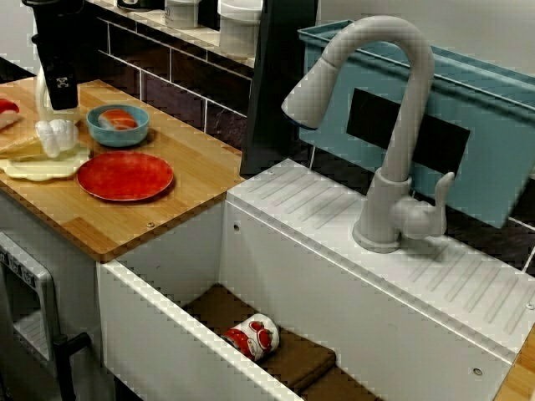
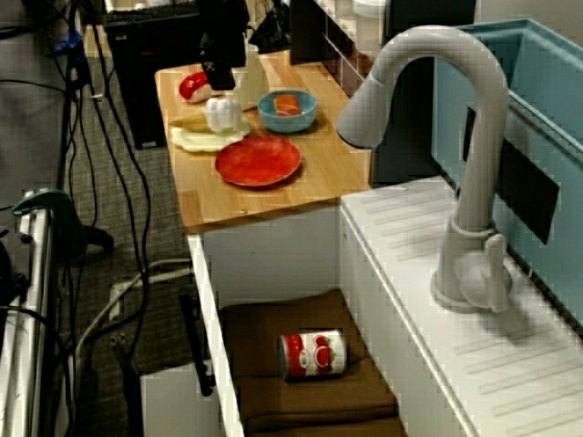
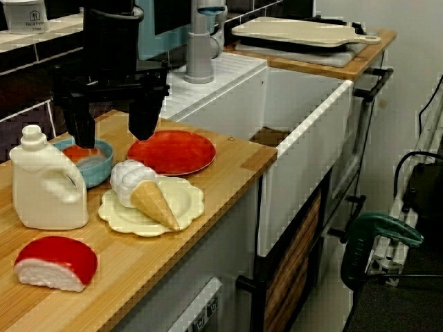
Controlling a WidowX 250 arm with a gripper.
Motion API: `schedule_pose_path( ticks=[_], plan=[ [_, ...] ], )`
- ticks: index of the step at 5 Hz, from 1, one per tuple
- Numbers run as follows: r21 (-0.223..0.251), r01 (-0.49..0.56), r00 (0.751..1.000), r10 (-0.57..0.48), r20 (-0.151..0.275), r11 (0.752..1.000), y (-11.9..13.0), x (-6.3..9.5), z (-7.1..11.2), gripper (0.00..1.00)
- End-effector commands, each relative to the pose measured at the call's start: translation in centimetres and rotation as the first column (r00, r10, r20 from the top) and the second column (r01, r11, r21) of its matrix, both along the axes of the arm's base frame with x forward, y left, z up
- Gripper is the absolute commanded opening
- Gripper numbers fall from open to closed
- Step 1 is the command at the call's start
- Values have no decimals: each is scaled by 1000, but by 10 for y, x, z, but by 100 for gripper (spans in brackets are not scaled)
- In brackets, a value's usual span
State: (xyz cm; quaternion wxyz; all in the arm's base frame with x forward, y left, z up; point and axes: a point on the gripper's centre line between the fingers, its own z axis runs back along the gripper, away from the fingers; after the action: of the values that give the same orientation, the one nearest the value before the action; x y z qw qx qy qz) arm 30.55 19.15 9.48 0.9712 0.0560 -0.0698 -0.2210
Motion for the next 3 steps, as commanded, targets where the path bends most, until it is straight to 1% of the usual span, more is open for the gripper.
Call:
schedule_pose_path(
  ticks=[1, 2, 3],
  plan=[
    [43, 28, 999, -28, 15, 999, 7, -6, 19, 100],
    [46, 46, 999, -46, 6, 998, 11, -13, 20, 100],
    [52, 24, 1000, -24, 13, 998, 21, -21, 20, 100]
  ],
)
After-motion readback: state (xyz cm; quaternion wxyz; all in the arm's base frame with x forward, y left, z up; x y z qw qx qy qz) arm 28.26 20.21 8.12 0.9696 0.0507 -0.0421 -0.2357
